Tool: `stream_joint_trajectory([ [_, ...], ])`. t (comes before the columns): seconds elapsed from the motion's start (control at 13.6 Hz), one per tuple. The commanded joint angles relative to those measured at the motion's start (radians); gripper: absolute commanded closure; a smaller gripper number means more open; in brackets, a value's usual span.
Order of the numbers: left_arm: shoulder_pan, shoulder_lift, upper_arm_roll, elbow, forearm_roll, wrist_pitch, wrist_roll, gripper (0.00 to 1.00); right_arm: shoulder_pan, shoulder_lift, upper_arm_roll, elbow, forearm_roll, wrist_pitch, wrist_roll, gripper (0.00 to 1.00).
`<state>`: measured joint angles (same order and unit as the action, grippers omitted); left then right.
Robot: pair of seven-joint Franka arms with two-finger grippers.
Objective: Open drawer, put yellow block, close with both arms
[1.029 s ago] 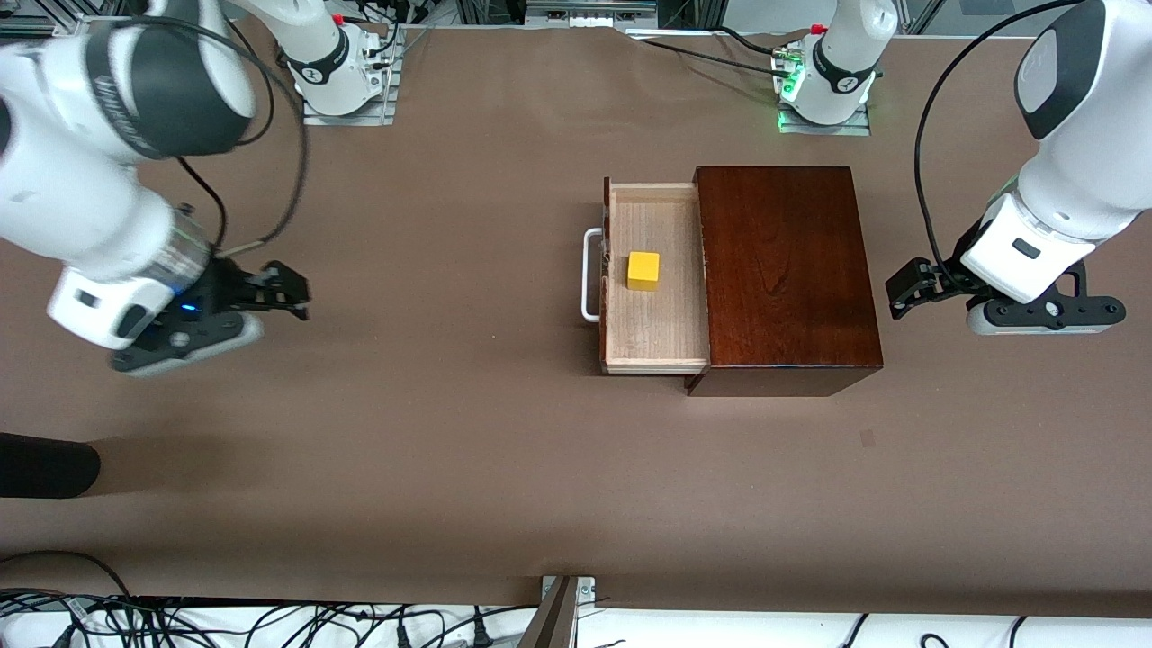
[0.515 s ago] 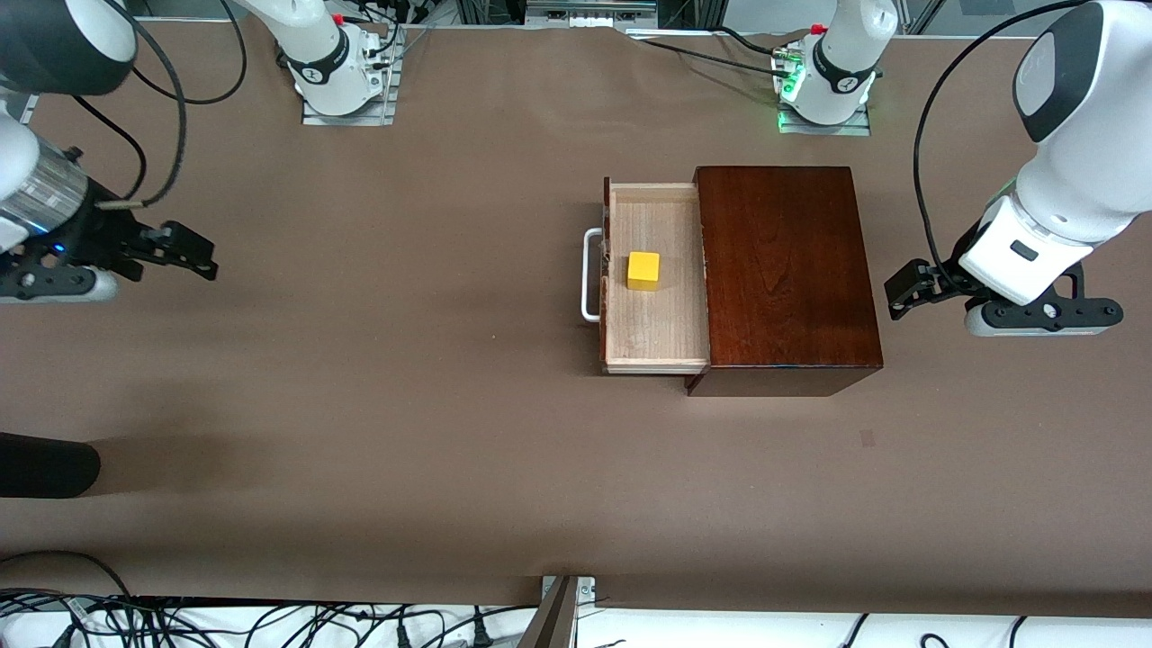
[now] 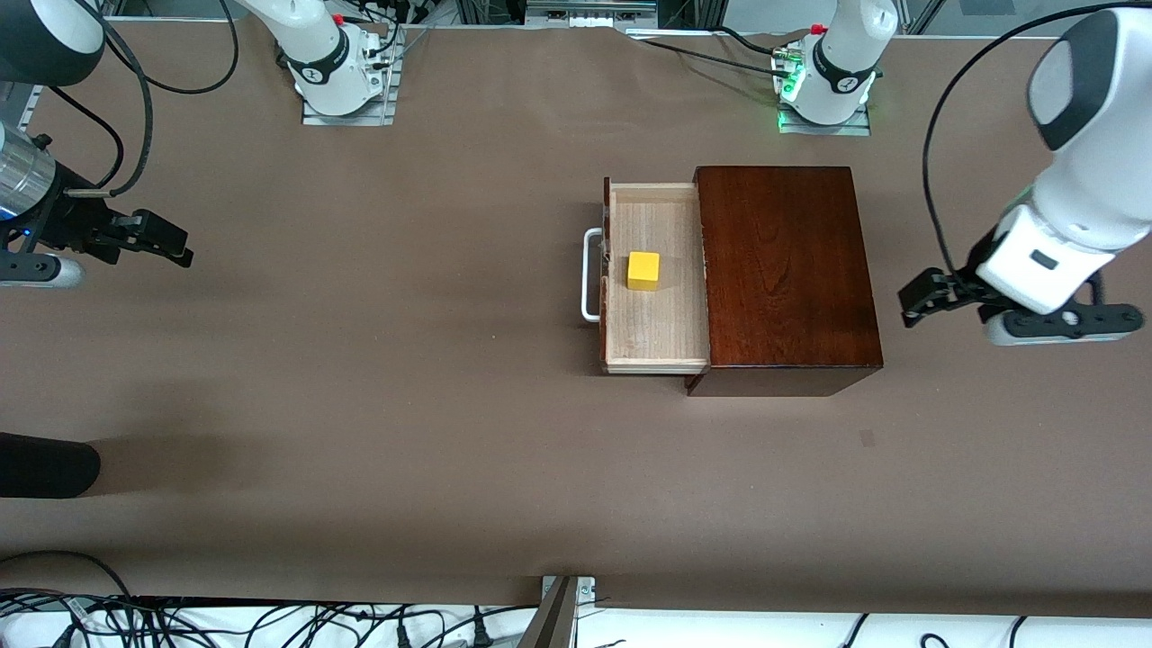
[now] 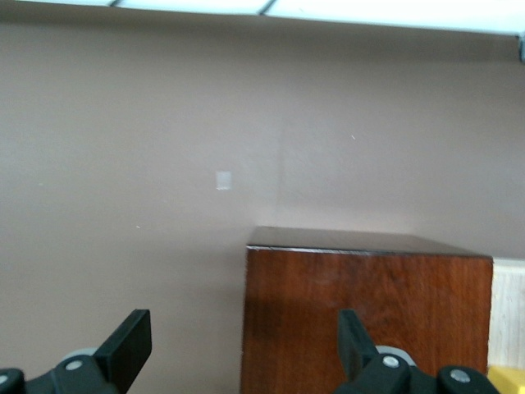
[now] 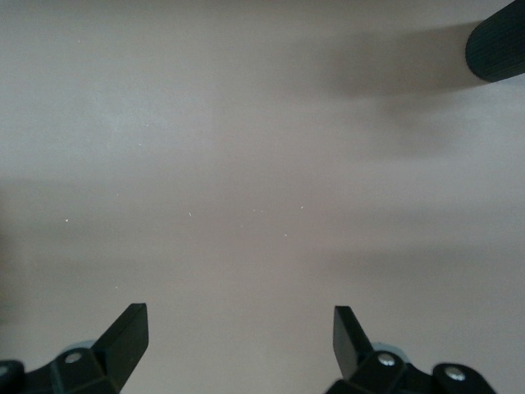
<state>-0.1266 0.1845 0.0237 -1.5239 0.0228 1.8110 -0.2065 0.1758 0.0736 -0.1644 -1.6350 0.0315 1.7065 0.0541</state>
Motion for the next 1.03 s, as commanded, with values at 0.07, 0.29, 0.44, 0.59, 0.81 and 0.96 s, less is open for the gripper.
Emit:
stream_joint_trajectory([
  [0.07, 0.021, 0.016, -0.001, 0.045, 0.008, -0.013, -0.007, 0.0, -0.016, -0.009, 0.023, -0.005, -0.016, -0.007, 0.023, 0.0],
  [0.29, 0.019, 0.018, -0.002, 0.045, 0.008, -0.012, -0.001, 0.0, -0.015, -0.003, 0.023, -0.003, -0.015, -0.007, 0.024, 0.0],
  [0.44, 0.022, 0.018, -0.004, 0.045, 0.006, -0.012, 0.007, 0.0, -0.015, -0.003, 0.023, -0.005, -0.015, -0.007, 0.026, 0.0],
  [0.59, 0.021, 0.018, -0.002, 0.045, -0.009, -0.013, 0.007, 0.0, -0.012, -0.002, 0.023, -0.005, -0.013, -0.007, 0.029, 0.0],
  [0.81, 0.005, 0.016, -0.018, 0.045, -0.024, -0.033, -0.045, 0.0, -0.006, 0.005, 0.025, -0.003, -0.015, -0.005, 0.064, 0.0],
  [0.96, 0.002, 0.02, -0.04, 0.051, -0.064, -0.055, -0.126, 0.0, -0.006, 0.011, 0.025, -0.003, -0.015, -0.001, 0.064, 0.0],
])
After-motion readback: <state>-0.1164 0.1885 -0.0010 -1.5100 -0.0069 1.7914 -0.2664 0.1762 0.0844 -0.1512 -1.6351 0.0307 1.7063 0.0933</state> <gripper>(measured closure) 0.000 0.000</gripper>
